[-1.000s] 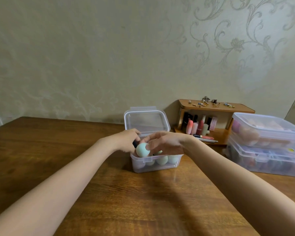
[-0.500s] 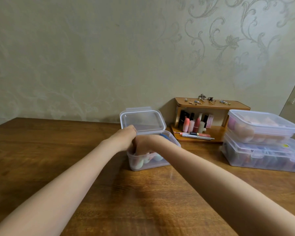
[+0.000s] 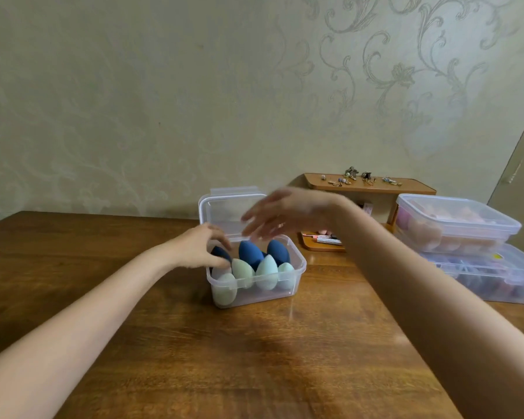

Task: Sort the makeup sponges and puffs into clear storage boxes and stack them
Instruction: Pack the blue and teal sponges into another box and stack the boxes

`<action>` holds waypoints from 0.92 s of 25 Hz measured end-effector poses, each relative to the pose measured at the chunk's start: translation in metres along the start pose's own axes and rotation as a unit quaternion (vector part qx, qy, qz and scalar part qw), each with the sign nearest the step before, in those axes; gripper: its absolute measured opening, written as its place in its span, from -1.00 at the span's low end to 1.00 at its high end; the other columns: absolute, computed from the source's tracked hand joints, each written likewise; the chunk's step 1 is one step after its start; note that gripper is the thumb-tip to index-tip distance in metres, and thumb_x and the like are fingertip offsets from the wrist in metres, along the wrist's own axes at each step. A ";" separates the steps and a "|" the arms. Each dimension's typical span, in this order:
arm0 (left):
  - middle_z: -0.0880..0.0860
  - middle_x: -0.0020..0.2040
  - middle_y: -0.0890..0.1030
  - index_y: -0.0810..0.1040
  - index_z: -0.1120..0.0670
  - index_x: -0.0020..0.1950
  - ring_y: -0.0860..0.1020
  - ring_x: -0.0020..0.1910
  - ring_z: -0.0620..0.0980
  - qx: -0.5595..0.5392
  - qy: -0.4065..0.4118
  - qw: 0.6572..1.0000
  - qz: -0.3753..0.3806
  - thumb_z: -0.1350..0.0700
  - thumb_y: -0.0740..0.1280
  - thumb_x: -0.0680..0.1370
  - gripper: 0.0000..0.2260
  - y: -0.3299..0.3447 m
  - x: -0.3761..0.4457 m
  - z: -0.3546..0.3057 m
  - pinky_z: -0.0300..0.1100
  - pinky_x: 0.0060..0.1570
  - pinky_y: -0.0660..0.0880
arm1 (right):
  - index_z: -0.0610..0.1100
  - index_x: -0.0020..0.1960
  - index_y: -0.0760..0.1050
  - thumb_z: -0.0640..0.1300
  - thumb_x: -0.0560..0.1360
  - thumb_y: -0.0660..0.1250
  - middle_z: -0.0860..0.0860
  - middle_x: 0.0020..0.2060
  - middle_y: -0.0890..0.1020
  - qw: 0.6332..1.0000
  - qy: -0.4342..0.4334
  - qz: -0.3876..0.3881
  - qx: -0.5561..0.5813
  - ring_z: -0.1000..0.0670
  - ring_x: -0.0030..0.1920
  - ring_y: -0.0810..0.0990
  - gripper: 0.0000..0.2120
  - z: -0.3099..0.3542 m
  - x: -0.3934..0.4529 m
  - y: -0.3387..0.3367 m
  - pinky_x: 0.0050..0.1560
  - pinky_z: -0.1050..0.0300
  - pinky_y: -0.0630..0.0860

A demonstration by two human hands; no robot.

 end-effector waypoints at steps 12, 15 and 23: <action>0.13 0.42 0.33 0.22 0.05 0.44 0.34 0.37 0.10 -0.386 -0.190 0.886 -0.172 0.12 0.32 0.55 -0.50 0.005 0.016 0.035 -0.05 0.30 0.31 | -0.19 0.20 0.46 -0.12 0.48 0.36 -0.13 0.18 0.51 0.881 -0.079 -0.388 -0.259 -0.04 0.05 0.53 -0.68 -0.032 0.027 -0.044 0.02 0.22 0.50; 0.12 0.40 0.28 0.35 0.00 0.35 0.27 0.38 0.11 -0.162 -0.168 0.944 -0.233 0.06 0.36 0.51 -0.57 -0.010 0.006 0.023 -0.08 0.26 0.30 | -0.10 0.24 0.45 -0.10 0.47 0.38 -0.06 0.21 0.50 0.935 -0.030 -0.125 -0.332 0.06 -0.16 0.55 -0.63 -0.025 0.031 0.005 -0.23 0.33 0.51; -0.05 0.05 0.60 0.54 -0.03 0.11 0.43 0.17 0.00 0.164 -0.049 0.985 0.000 -0.09 0.31 0.50 -0.76 0.026 0.006 -0.022 -0.07 0.20 0.20 | -0.14 0.24 0.43 -0.19 0.43 0.42 -0.06 0.13 0.53 0.867 -0.002 -0.052 -0.496 -0.03 0.06 0.53 -0.60 -0.037 0.036 0.040 0.08 0.16 0.53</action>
Point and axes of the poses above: each hand's wrist, its own x-axis towards the middle knuckle, its own y-axis out of the palm, z = x × y, the point moved 7 cm from there along x, towards the middle knuckle
